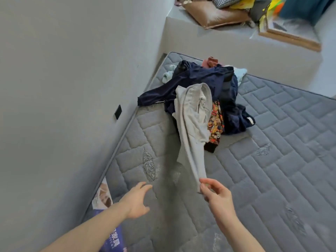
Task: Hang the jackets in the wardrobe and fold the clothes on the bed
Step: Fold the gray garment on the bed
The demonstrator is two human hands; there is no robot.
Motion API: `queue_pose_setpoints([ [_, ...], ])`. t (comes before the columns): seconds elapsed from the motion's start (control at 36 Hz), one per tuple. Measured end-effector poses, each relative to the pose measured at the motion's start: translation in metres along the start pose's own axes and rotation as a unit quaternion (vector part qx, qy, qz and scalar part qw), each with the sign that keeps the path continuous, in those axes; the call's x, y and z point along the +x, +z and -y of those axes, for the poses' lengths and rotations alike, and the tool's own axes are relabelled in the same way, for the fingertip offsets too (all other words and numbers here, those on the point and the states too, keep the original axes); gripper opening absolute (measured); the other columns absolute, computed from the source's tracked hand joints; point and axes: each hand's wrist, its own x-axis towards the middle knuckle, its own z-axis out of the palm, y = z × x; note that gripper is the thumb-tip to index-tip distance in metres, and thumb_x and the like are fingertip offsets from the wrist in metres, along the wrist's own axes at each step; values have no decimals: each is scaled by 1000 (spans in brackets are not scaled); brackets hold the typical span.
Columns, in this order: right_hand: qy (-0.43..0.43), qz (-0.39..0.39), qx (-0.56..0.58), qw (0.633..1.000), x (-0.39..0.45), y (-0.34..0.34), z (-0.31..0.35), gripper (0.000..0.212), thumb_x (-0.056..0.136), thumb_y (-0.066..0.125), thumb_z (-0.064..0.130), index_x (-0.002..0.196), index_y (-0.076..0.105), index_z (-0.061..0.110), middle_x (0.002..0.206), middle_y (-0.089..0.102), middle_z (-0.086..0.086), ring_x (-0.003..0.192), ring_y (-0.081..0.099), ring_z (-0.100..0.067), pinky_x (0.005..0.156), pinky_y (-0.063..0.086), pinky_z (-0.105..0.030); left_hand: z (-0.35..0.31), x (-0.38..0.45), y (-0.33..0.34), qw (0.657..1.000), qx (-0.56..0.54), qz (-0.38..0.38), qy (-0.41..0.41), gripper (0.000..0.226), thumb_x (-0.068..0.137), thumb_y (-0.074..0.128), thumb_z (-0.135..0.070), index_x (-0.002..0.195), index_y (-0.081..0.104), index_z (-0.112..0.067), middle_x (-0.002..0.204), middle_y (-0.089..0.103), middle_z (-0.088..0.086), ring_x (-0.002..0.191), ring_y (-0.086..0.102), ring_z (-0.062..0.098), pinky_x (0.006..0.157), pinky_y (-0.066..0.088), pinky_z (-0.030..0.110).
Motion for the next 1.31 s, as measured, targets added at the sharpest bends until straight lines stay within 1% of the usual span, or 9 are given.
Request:
queue_pose_setpoints([
  [0.22, -81, 102, -9, 991, -143, -24, 99, 19, 93, 73, 12, 97, 80, 29, 79, 65, 3, 71, 57, -7, 66, 48, -20, -91, -139, -28, 960, -192, -144, 146, 106, 76, 75, -48, 158, 9, -44, 157, 11, -28, 136, 34, -1, 112, 38, 25],
  [0.33, -104, 84, 26, 991, -193, -33, 119, 20, 93, 71, 9, 95, 80, 28, 79, 66, 1, 74, 61, -8, 69, 51, -21, -113, -174, -32, 965, -174, -164, 111, 102, 72, 81, -48, 155, 23, -36, 155, 28, -18, 137, 36, 7, 111, 40, 33],
  [0.47, -121, 72, 99, 985, -238, -38, 128, 20, 92, 70, 7, 96, 80, 23, 78, 63, -1, 73, 60, -11, 71, 54, -22, -114, -203, -14, 985, -108, -133, 27, 33, 84, 64, -35, 117, 65, -31, 113, 68, -1, 107, 65, 25, 88, 54, 38],
  [0.58, -124, 5, 123, 985, -253, -55, 127, 21, 92, 69, 4, 94, 81, 21, 73, 64, 4, 65, 60, -4, 63, 52, -18, -103, -220, -15, 975, -167, -143, -6, 19, 78, 58, -15, 90, 66, -26, 88, 72, -3, 90, 68, 26, 78, 56, 42],
  [0.72, -88, -76, 177, 977, -264, -83, 113, 17, 93, 70, 8, 96, 81, 20, 83, 64, 0, 71, 57, -11, 70, 50, -27, -100, -236, -43, 958, -233, -167, 5, 36, 78, 51, 2, 80, 69, -29, 67, 68, -7, 72, 69, 16, 63, 50, 30],
  [0.83, -79, -127, 218, 964, -274, -95, 111, 17, 94, 70, 11, 91, 80, 24, 83, 66, 1, 70, 59, -11, 68, 48, -27, -120, -252, -72, 949, -263, -161, 68, 19, 86, 49, -1, 81, 65, -11, 60, 57, -5, 57, 52, 10, 59, 38, 31],
  [1.0, -81, -168, 269, 945, -285, -106, 117, 12, 98, 65, 11, 105, 73, 18, 95, 71, 0, 85, 65, -15, 72, 46, -29, -165, -285, -120, 932, -304, -113, 159, 22, 99, 47, -10, 86, 64, -5, 76, 52, 1, 72, 46, 13, 69, 33, 30],
  [1.14, -103, -147, 334, 925, -291, -122, 138, 20, 101, 58, 5, 103, 71, 21, 99, 66, -1, 85, 60, -13, 73, 43, -27, -174, -300, -171, 950, -146, -196, 194, 22, 90, 55, -15, 82, 70, -29, 59, 63, -12, 52, 54, 1, 53, 43, 25],
  [1.31, -169, -126, 260, 942, -297, -119, 153, 22, 98, 61, 4, 102, 75, 21, 82, 66, 6, 71, 63, -4, 71, 48, -29, -155, -300, -199, 947, 60, -282, 138, 41, 78, 50, -8, 91, 71, -40, 73, 61, -20, 71, 56, 8, 58, 41, 26],
])
